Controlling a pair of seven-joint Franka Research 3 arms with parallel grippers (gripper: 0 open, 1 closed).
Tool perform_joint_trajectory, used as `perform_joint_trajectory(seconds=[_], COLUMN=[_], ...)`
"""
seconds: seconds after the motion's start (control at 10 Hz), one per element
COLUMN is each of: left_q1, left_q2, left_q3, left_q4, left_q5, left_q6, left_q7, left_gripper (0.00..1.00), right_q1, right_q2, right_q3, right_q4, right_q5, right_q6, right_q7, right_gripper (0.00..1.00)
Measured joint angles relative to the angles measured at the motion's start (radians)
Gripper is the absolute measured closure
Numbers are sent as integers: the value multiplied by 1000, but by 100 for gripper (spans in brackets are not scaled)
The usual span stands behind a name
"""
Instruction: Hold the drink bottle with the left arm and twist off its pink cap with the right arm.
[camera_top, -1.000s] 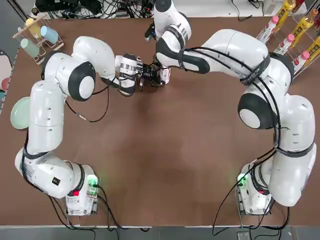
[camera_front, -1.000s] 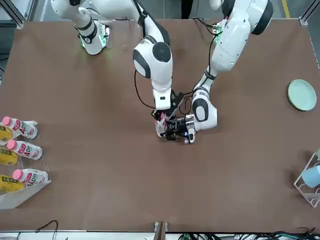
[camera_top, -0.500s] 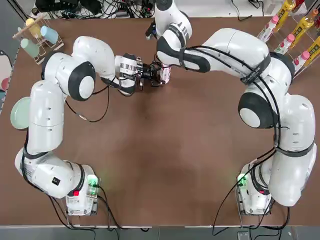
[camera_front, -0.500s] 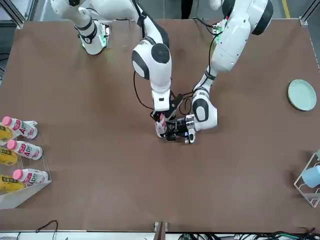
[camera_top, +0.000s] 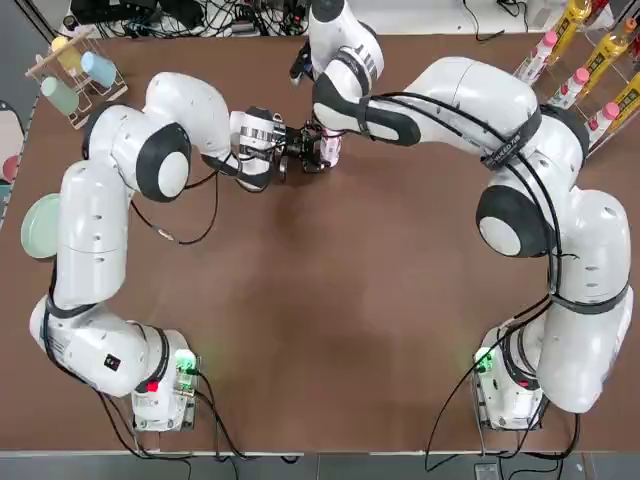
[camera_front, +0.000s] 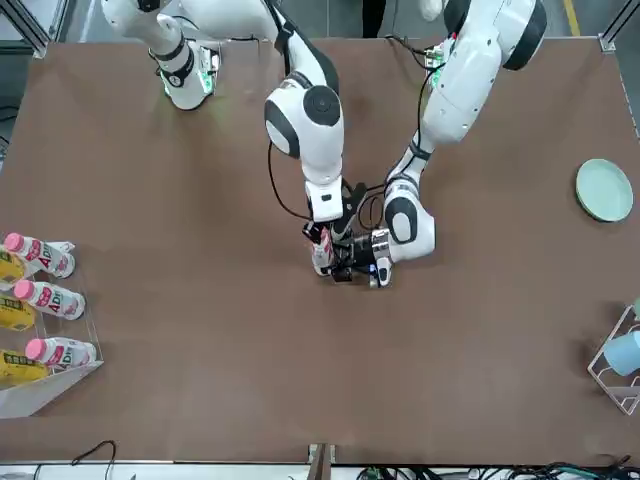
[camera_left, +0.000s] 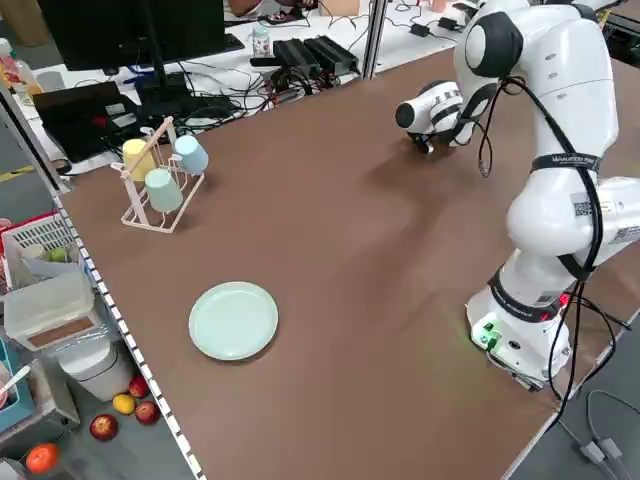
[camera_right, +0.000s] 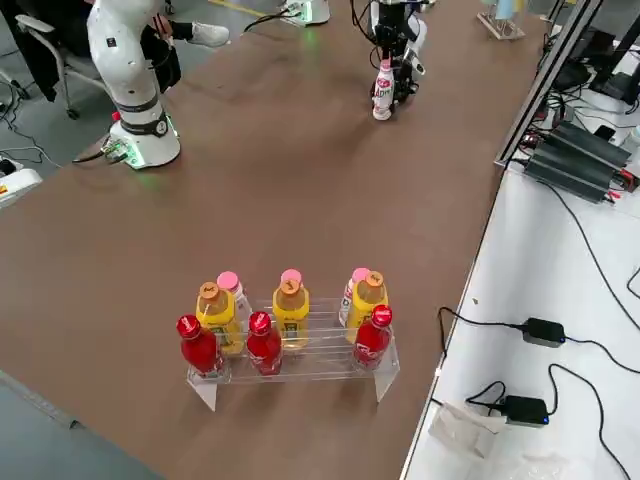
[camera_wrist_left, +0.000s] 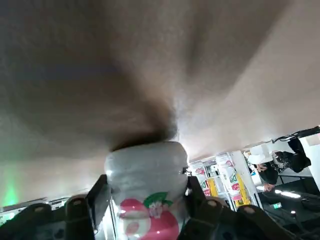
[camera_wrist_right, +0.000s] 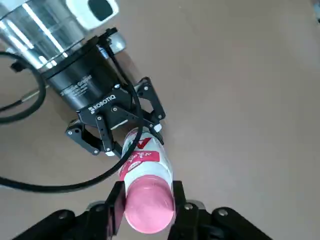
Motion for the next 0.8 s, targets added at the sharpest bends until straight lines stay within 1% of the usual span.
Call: perform_joint_trajectory(seconds=[0.3,0.8], left_q1=[0,1], left_q2=[0,0], left_q3=[0,0], left_q4=[0,0], left_q5=[0,-1], left_q6=[0,0], left_q7=[0,-1], left_gripper=[33,33], right_q1=[1,1], right_q2=[0,0], right_q3=[0,1], right_q4=[0,1], right_q5=[0,0], right_q6=[0,0], right_q7=[-107,-174], right_gripper=[57,57])
